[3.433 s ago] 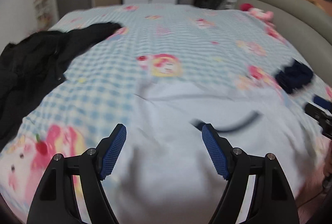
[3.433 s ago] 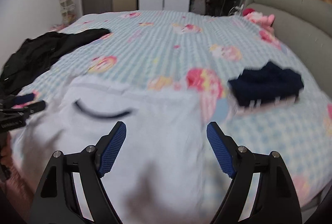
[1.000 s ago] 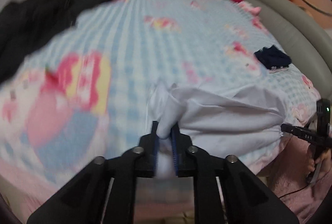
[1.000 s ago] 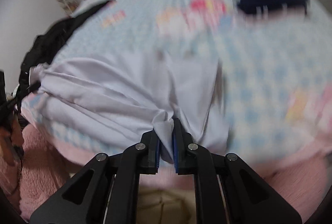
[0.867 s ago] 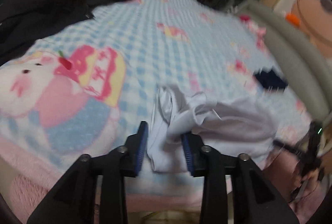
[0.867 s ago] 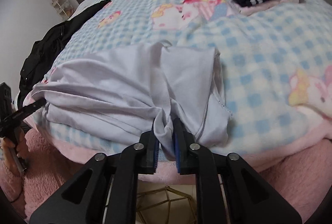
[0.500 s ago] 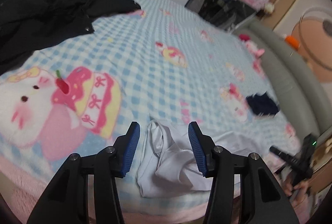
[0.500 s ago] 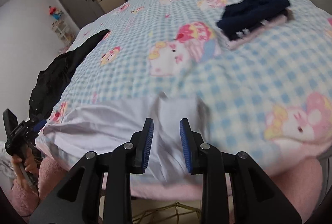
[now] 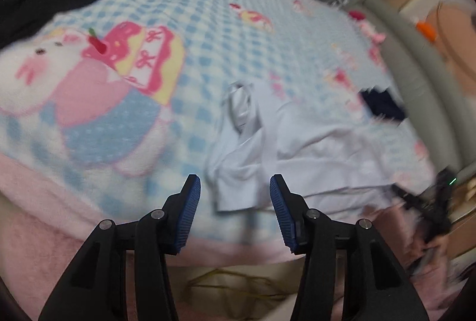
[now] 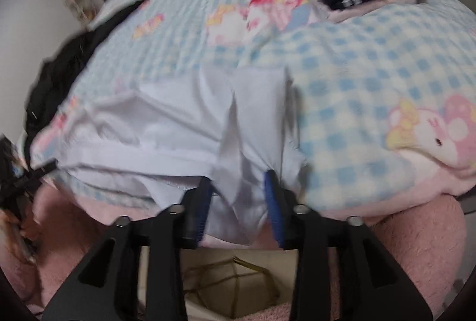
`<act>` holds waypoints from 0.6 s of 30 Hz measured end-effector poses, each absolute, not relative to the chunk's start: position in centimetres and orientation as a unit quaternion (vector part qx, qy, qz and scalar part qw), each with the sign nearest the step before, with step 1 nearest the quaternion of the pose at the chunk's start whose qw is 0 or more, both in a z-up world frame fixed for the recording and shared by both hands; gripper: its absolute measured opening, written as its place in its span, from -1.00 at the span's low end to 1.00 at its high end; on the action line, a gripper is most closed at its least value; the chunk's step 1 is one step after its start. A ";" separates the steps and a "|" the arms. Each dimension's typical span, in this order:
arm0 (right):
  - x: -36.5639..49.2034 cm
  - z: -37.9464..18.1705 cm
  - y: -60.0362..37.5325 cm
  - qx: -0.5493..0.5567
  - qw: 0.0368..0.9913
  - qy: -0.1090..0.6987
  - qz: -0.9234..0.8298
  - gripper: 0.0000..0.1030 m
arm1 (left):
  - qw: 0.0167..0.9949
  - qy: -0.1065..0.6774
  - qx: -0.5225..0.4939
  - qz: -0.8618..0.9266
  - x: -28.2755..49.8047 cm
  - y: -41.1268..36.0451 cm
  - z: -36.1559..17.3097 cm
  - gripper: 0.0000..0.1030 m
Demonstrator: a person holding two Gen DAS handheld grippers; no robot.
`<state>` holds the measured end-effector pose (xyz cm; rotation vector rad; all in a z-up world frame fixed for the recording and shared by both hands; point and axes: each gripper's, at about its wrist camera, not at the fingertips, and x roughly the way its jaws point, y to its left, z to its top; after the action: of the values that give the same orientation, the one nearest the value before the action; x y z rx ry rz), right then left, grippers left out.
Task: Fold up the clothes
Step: 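Open both grippers to release the folded hem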
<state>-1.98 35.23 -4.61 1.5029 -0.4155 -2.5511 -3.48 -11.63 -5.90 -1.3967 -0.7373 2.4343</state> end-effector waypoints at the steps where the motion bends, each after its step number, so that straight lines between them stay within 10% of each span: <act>1: -2.0 -4.4 36.0 0.491 0.074 -0.163 -0.853 0.08 | 0.127 -0.280 -0.474 0.825 -3.8 -11.9 -6.3 -0.02; 6: -2.3 -4.9 39.3 0.485 0.036 -0.241 -0.840 0.08 | 0.131 -0.315 -0.479 0.809 -4.6 -12.1 -7.7 -0.02; 10: -2.7 -6.0 37.7 0.523 0.068 -0.195 -0.827 0.07 | 0.063 -0.176 -0.540 0.821 -4.5 -10.2 -8.6 -0.03; 18: -2.4 -5.5 37.3 0.527 0.028 -0.143 -0.837 0.08 | 0.073 -0.223 -0.505 0.831 -3.3 -12.9 -5.9 -0.06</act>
<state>-2.39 37.33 -5.51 1.6259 -0.4415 -2.5847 -3.33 -12.86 -5.87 -1.5167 -0.6698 2.4946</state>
